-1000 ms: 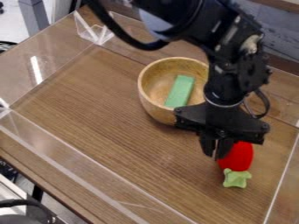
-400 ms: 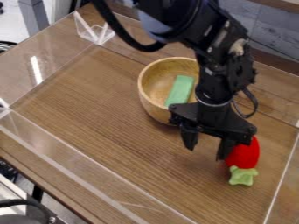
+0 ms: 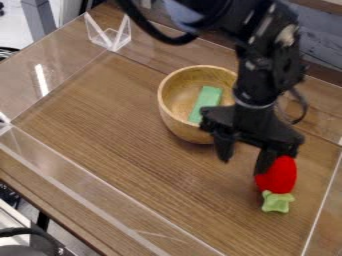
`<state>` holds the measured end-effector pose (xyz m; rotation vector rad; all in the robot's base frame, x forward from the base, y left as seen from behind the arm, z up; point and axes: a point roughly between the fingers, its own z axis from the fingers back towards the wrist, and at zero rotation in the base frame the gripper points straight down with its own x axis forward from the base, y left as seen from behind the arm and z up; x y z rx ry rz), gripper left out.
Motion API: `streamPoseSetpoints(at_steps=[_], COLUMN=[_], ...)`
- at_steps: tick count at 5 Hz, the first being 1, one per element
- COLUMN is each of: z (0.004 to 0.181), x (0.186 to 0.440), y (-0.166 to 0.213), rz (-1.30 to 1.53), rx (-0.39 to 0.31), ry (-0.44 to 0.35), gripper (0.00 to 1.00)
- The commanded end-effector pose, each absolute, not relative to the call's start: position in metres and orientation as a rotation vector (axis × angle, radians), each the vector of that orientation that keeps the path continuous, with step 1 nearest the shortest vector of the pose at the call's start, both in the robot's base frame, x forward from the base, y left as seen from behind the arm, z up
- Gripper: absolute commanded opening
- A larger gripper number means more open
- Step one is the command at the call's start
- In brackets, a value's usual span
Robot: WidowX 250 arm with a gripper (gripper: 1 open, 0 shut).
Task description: Move the red fruit to the right
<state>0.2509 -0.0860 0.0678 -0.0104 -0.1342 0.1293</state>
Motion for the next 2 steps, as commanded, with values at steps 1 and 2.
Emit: streamPoseSetpoints(at_steps=[1,2], z=[0.0878,0.0906], x=[0.2591,0.2565], y=[-0.0967,-0.0996], rz=[0.160,0.176], rx=[-0.036,-0.033], ry=[-0.193,-0.189], gripper=[0.00,0.00])
